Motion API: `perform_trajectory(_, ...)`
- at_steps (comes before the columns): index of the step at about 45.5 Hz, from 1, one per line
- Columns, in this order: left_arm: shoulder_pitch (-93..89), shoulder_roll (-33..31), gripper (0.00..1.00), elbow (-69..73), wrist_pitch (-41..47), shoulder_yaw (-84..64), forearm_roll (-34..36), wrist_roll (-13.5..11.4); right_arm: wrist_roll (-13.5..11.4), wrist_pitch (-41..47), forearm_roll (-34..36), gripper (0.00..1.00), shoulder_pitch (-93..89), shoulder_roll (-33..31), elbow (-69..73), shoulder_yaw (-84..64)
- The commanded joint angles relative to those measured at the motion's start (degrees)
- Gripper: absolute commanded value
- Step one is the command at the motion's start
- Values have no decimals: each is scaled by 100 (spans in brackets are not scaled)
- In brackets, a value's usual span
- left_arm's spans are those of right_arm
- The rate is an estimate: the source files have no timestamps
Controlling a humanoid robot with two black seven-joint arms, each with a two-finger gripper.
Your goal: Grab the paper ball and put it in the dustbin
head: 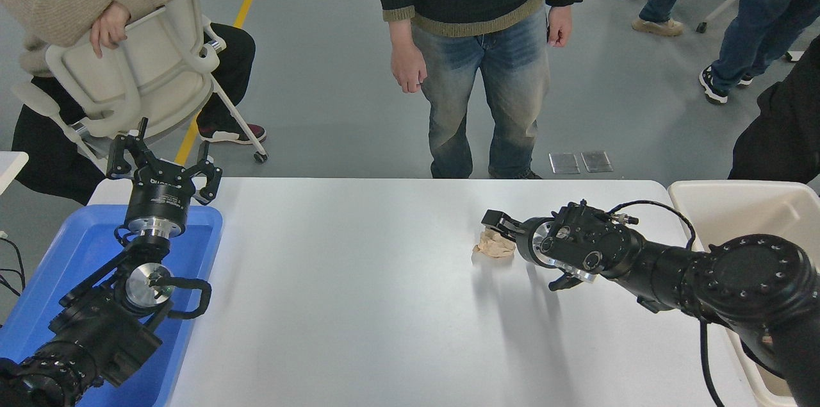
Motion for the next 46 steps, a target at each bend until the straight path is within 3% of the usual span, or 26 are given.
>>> perform_trajectory(1,0,0,99,7,0,0,0,0,22,-55,134,96,-85,0,8,360)
perform_trajectory(11,0,0,99,-2,0,0,0,0,22,-46,134,85,-85,0,69,395)
perform_trajectory(19,0,0,99,-2,0,0,0,0,22,-2,134,43,-94,0,96,395)
perform_trajectory(23,0,0,99,-2,0,0,0,0,22,-11,134,37,-94,0,87,395)
perform_trajectory(32,0,0,99,-2,0,0,0,0,5,-11,134,1,-138,0,78,395)
perform_trajectory(46,0,0,99,-2,0,0,0,0,-30,-46,653,0,-147,0,69,386)
